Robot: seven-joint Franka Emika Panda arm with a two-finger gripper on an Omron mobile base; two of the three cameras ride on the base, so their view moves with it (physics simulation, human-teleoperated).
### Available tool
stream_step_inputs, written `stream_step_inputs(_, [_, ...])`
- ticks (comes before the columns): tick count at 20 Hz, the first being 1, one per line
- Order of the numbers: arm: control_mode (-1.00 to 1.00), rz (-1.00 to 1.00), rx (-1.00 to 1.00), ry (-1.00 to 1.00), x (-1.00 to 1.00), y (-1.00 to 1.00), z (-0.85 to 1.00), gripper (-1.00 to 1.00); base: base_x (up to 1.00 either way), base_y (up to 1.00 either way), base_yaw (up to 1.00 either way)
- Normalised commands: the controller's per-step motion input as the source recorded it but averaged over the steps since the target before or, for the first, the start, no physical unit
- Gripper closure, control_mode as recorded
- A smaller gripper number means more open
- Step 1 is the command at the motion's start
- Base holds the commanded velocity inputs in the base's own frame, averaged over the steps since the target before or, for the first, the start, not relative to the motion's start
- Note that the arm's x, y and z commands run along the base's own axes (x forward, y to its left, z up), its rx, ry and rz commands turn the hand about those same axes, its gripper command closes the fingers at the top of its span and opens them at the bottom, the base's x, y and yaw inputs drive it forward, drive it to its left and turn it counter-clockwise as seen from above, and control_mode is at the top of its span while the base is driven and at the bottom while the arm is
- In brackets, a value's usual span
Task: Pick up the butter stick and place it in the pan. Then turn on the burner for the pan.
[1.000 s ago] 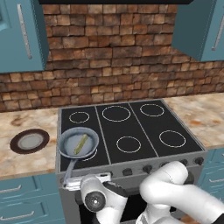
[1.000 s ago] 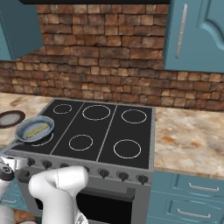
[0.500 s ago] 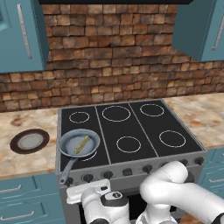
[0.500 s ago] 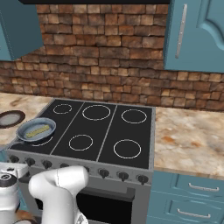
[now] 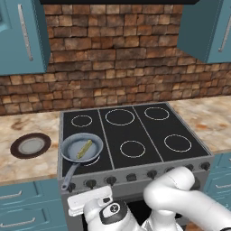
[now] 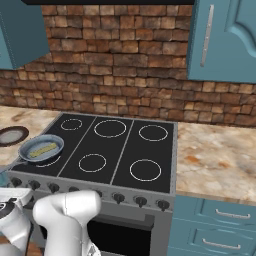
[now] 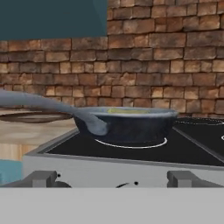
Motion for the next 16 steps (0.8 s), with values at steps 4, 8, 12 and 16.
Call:
stream_step_inputs(4, [-1.00,0.00,0.00,-0.05,0.00,0.42,0.00,-1.00,0.00,0.00,0.00])
stream_step_inputs(8, [-1.00,0.00,0.00,0.00,0.00,0.37,-0.01,-1.00,0.00,0.00,0.00])
stream_step_inputs(12, [-1.00,0.00,0.00,0.00,0.00,0.34,-0.04,-1.00,0.00,0.00,0.00])
stream_step_inputs(16, [-1.00,0.00,0.04,0.00,0.00,0.03,-0.03,-1.00,0.00,0.00,0.00])
